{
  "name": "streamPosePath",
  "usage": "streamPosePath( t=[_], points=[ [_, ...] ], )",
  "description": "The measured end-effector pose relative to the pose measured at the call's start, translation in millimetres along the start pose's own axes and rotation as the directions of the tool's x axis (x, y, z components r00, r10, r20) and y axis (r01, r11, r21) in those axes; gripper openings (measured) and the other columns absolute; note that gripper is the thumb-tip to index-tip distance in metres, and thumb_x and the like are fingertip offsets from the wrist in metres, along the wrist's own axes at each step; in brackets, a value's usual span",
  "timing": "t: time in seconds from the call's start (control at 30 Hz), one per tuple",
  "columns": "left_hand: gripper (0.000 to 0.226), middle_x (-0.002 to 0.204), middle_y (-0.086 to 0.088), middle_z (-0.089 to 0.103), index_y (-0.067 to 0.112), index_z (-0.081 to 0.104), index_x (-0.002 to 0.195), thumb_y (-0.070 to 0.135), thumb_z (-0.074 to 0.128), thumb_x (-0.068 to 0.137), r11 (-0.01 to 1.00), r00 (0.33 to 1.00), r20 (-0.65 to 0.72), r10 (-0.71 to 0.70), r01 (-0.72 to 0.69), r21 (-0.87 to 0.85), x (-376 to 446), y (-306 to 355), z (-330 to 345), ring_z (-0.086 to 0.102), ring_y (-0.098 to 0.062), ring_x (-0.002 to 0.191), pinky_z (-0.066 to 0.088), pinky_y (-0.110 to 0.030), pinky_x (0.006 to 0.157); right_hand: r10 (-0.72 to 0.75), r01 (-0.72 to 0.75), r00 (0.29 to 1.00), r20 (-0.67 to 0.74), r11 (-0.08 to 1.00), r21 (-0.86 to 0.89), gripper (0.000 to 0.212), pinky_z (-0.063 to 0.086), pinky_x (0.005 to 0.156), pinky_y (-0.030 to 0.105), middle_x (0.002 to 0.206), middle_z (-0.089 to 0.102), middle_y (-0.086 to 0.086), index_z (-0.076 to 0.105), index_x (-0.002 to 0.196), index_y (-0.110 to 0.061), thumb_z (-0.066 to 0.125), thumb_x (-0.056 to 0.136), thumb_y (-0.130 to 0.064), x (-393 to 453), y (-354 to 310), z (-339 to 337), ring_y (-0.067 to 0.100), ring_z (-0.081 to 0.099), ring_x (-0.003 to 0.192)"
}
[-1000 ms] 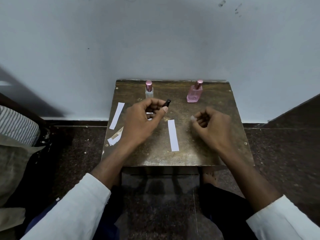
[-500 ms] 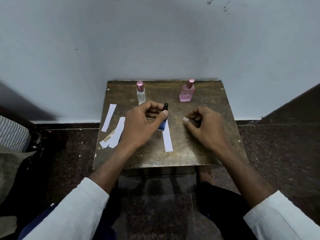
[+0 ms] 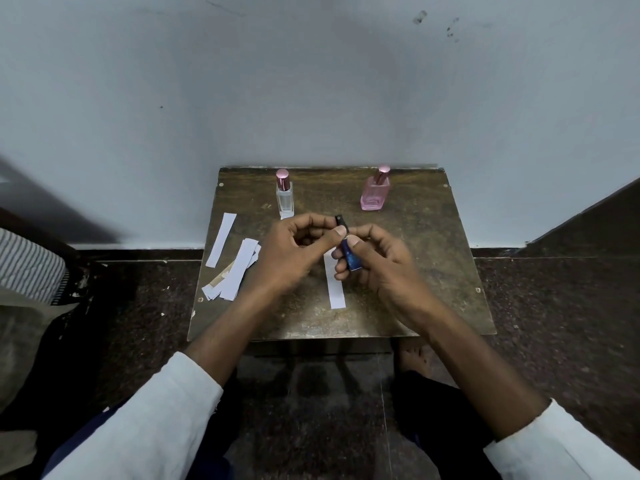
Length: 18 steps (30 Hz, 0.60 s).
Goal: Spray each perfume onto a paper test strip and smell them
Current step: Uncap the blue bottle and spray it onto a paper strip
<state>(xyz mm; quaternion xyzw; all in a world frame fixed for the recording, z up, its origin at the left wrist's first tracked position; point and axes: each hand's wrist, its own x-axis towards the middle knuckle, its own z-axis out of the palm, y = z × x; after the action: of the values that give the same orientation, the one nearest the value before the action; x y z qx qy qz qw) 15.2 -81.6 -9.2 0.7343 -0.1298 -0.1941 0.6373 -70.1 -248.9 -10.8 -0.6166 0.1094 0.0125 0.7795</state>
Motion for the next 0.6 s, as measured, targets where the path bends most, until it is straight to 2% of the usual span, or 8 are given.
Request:
streamPosePath(
  t=[0.1,0.2,0.33,0.43,0.5,0.6],
  points=[
    [0.014,0.097,0.007,0.083,0.027,0.080,0.114,0.027,0.076,0.101,0.990,0.992,-0.035,0.123,-0.120,0.081,-1.0,1.2,-1.8,0.077,-0.005,0.092,0.058,-0.022,0.077,0.004,-0.005,1.000,-0.017,1.000,-0.018,0.024,0.059,0.068,0.032,0.094,0.071,0.015,0.056,0.121,0.011,0.059,0.106,-0.008,-1.2,-0.2,-2.0,0.020,0.066,0.075],
    [0.011,0.097,0.009,0.083,0.021,0.083,0.109,0.023,0.078,0.100,0.961,0.974,0.000,0.226,-0.223,0.165,-0.4,0.7,-8.7,0.078,-0.009,0.092,0.062,-0.028,0.083,0.024,-0.024,0.999,0.031,1.000,0.001,0.005,0.044,0.053,0.026,0.091,0.068,0.015,0.058,0.106,-0.003,0.059,0.106,-0.008,-4.4,-2.6,1.4,0.017,0.059,0.067],
    [0.016,0.105,0.002,0.084,0.010,0.084,0.112,0.016,0.078,0.098,0.965,0.969,0.096,0.226,-0.236,0.111,-4.6,5.1,-21.5,0.079,-0.015,0.102,0.062,-0.032,0.094,0.113,-0.152,0.982,0.149,0.947,0.284,0.010,0.030,0.045,0.020,0.075,0.055,0.011,0.051,0.095,-0.014,0.053,0.104,-0.010,-7.1,-3.4,11.2,0.011,0.041,0.052],
    [0.017,0.107,0.001,0.084,0.008,0.083,0.113,0.016,0.078,0.098,0.955,0.956,0.147,0.255,-0.273,0.116,-13.1,7.3,-29.5,0.079,-0.016,0.106,0.061,-0.037,0.098,0.200,-0.278,0.957,0.211,0.846,0.456,0.011,0.028,0.038,0.016,0.062,0.041,-0.001,0.051,0.099,-0.016,0.045,0.108,-0.018,-15.2,-3.5,23.9,0.003,0.031,0.043],
    [0.016,0.106,0.002,0.084,0.009,0.084,0.110,0.018,0.079,0.098,0.954,0.955,0.159,0.251,-0.271,0.125,-15.4,6.8,-30.4,0.079,-0.015,0.104,0.061,-0.039,0.098,0.233,-0.311,0.949,0.213,0.809,0.499,0.013,0.025,0.036,0.015,0.059,0.038,-0.005,0.053,0.102,-0.016,0.043,0.108,-0.021,-20.8,-1.8,30.0,0.001,0.030,0.041],
    [0.014,0.099,0.001,0.085,0.011,0.086,0.105,0.021,0.080,0.096,0.961,0.959,0.168,0.230,-0.250,0.115,-23.2,5.2,-29.9,0.080,-0.020,0.098,0.061,-0.050,0.096,0.231,-0.250,0.968,0.095,0.870,0.426,0.012,0.022,0.035,0.016,0.058,0.037,-0.004,0.052,0.099,-0.018,0.044,0.108,-0.018,-34.3,-5.2,39.4,0.002,0.028,0.040]
  ],
)
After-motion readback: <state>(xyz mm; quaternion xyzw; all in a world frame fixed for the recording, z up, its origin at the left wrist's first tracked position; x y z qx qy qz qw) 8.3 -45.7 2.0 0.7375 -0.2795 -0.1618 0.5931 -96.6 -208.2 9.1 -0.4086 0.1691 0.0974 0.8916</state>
